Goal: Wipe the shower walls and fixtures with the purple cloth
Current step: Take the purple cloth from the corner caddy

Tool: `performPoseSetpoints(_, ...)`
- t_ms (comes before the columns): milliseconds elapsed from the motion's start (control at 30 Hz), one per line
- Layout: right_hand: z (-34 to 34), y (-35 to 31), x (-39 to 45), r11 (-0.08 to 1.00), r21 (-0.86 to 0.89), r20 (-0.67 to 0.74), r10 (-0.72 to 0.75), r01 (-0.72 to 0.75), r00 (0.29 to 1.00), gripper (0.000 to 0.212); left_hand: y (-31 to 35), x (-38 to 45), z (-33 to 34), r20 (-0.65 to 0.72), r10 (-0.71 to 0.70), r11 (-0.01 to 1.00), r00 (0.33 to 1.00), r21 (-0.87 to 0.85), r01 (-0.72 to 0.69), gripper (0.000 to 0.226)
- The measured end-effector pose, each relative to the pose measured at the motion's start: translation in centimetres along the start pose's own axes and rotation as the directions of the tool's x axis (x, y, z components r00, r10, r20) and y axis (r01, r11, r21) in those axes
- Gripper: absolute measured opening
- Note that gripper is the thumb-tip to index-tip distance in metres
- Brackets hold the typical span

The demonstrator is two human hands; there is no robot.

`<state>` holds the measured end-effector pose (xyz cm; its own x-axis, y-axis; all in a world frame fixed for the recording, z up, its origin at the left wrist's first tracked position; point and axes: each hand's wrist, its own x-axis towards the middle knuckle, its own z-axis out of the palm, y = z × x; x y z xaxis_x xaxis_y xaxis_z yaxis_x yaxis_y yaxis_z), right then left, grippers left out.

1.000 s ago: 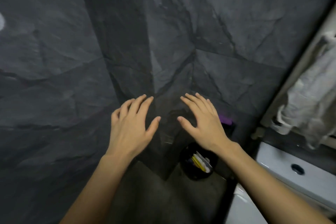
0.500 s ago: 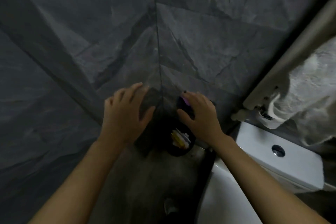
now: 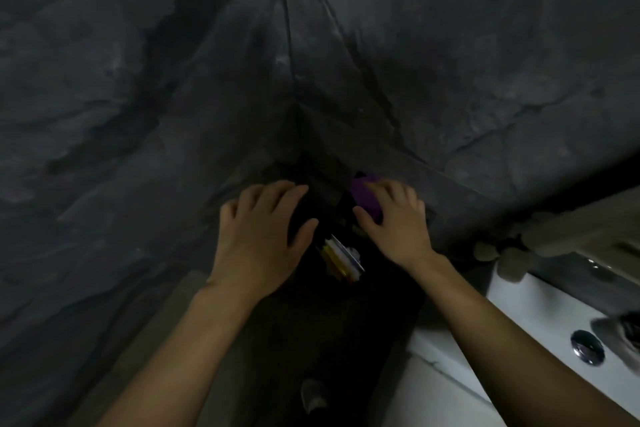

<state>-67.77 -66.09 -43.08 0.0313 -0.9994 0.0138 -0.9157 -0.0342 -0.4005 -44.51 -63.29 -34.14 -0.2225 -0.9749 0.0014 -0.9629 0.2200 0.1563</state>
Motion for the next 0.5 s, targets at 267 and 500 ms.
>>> performPoseSetpoints(267, 5.9, 3.7, 5.0, 0.992, -0.122, 0.091, -0.021, 0.032, 0.996, 0.071, -1.1, 2.6, 3.1, 0.049, -0.006, 0.999, 0.999, -0.033, 0.007, 0.055)
performPoseSetpoints(500, 8.5, 4.4, 6.9, 0.938, -0.344, 0.009, -0.046, 0.046, 0.999, 0.044, -2.2, 3.8, 3.6, 0.104, -0.021, 0.998, 0.994, -0.064, 0.028, 0.056)
